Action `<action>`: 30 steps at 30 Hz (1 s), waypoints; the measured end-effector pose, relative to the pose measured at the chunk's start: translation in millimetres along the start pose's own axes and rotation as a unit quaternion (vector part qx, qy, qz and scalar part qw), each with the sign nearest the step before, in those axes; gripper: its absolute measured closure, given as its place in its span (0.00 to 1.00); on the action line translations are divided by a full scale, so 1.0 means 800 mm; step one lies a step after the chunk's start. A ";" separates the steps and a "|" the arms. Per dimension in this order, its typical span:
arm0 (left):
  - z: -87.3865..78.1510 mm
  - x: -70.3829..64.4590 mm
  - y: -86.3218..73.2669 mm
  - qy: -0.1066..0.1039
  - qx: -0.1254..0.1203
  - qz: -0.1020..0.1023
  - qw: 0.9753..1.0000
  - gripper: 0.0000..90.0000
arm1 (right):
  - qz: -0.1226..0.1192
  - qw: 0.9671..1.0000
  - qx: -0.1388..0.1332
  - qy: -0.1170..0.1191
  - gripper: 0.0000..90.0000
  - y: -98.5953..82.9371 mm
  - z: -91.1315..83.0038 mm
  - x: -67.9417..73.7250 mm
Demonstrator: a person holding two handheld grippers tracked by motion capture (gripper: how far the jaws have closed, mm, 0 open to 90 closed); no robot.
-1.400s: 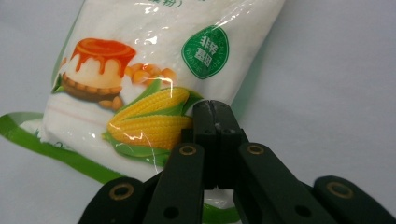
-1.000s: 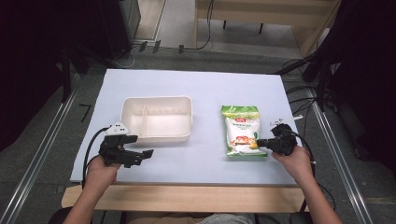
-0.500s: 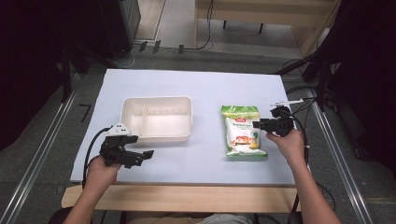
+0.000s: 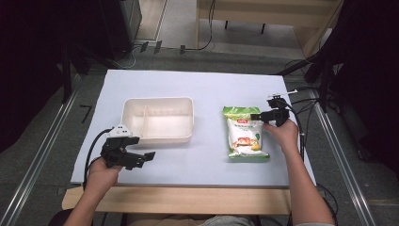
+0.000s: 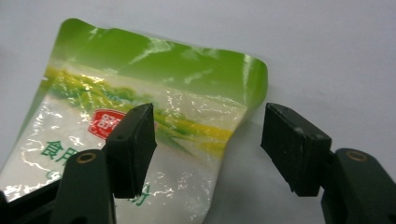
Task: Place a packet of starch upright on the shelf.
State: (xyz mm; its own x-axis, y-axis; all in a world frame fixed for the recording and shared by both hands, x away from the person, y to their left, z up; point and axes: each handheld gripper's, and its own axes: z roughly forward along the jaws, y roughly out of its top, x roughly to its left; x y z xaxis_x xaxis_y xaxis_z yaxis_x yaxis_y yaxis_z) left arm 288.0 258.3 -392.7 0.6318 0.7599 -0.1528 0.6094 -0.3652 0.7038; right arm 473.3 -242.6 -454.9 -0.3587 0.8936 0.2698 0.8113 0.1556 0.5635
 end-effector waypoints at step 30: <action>0.001 -0.002 0.000 -0.001 0.000 0.002 1.000 0.16 | 0.008 0.999 0.035 0.015 0.85 -0.003 0.020 0.026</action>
State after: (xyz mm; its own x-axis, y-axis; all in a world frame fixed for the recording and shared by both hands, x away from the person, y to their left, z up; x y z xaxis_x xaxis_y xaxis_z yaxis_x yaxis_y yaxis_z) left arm 287.6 256.9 -392.9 0.6355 0.7571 -0.1515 0.6068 -0.3684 0.7044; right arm 471.3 -217.3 -463.3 -0.3593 0.8829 0.3024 0.8467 0.1721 0.5035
